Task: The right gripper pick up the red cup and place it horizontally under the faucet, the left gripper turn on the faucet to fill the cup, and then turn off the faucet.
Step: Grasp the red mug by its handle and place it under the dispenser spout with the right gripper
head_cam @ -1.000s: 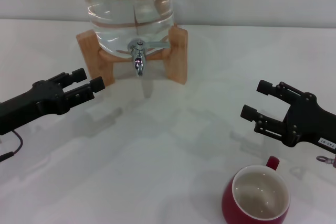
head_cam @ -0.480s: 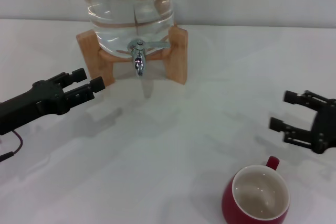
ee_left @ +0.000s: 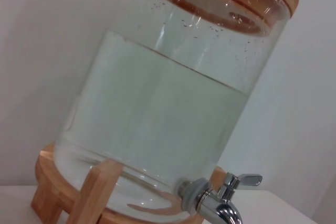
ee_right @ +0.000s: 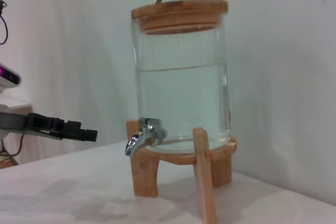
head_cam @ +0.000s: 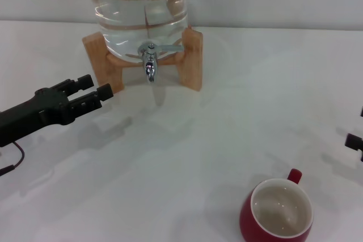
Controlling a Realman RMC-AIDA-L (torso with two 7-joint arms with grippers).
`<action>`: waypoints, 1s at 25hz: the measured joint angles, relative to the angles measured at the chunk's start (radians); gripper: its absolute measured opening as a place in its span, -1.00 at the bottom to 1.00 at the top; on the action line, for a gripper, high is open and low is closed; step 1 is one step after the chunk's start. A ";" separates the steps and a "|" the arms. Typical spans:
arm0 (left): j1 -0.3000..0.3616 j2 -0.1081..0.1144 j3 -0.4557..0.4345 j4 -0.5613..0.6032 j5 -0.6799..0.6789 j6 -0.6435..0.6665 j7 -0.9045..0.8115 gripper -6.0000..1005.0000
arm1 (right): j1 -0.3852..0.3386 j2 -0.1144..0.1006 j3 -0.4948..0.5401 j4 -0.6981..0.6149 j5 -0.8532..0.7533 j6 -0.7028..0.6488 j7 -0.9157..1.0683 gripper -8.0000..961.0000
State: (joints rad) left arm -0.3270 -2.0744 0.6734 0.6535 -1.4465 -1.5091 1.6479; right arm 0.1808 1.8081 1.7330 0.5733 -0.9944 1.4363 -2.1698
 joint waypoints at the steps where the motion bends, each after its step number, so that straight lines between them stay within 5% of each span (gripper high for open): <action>1: 0.001 0.000 0.000 0.000 0.000 0.000 0.000 0.58 | -0.011 0.001 0.013 -0.004 -0.007 0.010 -0.011 0.60; 9: -0.008 0.000 0.000 0.000 0.000 0.000 -0.002 0.58 | -0.062 0.036 0.023 -0.035 -0.058 0.014 -0.115 0.59; 25: -0.023 0.001 0.000 0.000 0.009 0.000 -0.002 0.58 | -0.028 0.084 0.020 -0.095 -0.114 0.006 -0.142 0.41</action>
State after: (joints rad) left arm -0.3497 -2.0733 0.6734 0.6535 -1.4373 -1.5093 1.6459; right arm 0.1529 1.8920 1.7525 0.4785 -1.1088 1.4422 -2.3116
